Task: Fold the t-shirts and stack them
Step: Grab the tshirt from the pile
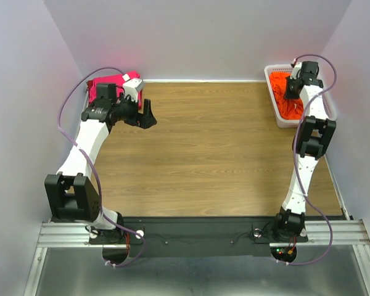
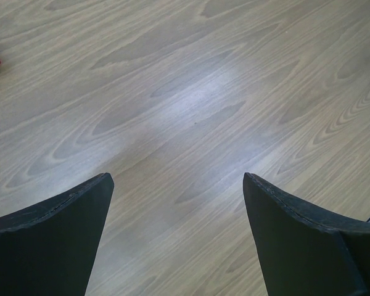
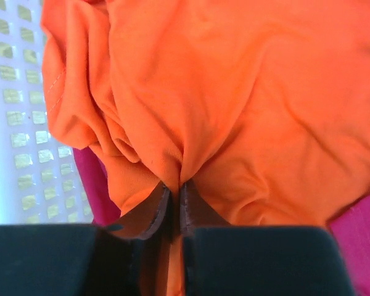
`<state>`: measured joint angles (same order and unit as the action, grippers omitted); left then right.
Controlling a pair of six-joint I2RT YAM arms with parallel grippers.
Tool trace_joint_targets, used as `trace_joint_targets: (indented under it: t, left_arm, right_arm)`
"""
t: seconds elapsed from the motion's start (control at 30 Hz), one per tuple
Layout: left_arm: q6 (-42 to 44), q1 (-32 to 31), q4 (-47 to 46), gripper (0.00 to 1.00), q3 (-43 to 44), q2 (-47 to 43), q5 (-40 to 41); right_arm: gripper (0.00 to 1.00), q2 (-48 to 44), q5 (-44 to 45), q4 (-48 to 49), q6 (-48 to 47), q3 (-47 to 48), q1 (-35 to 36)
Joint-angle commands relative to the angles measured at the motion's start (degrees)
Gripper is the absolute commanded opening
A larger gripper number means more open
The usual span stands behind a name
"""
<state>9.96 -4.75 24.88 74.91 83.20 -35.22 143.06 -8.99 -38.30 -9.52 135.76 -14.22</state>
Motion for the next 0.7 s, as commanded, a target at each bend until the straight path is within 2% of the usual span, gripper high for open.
trace_joint_targets:
  t: [0.0, 0.43, 0.5, 0.67]
  left_arm:
    - [0.2, 0.3, 0.3, 0.99, 3.3, -0.4, -1.9]
    - [-0.4, 1.1, -0.4, 0.99, 3.2, -2.0, -3.4]
    - [-0.6, 1.3, -0.5, 0.99, 3.0, -2.3, -3.8]
    - [-1.1, 2.6, -0.9, 0.99, 3.4, -2.7, -6.1]
  right_arm:
    - [0.01, -7.0, 1.0, 2.9, 0.2, 2.5, 0.1]
    - [0.01, -25.6, -0.1, 4.2, -0.1, 5.2, 0.1]
    - [0.01, -27.5, -1.4, 4.5, -0.2, 5.7, 0.1]
    - [0.00, -35.1, -11.2, 5.0, 2.2, 5.3, 0.1]
